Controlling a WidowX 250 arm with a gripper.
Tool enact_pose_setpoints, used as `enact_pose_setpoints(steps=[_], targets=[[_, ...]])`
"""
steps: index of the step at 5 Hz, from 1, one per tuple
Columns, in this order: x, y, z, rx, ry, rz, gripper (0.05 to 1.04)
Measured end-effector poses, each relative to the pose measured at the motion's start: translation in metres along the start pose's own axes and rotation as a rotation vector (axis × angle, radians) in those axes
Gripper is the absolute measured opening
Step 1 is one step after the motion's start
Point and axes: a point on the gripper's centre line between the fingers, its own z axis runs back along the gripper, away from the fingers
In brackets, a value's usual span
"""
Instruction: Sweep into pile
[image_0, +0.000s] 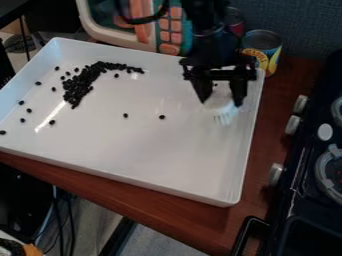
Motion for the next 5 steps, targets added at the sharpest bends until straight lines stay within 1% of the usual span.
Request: enact_pose_setpoints(steps=[1, 2, 4, 5], targets=[[0.008, -0.007, -0.014, 0.027, 0.000, 0.025, 0.740], [0.016, -0.008, -0.023, 0.053, -0.006, 0.036, 0.740], [0.029, -0.005, -0.026, 0.085, -0.033, 0.048, 0.740], [0.032, 0.006, -0.024, 0.098, -0.044, 0.056, 0.740]])
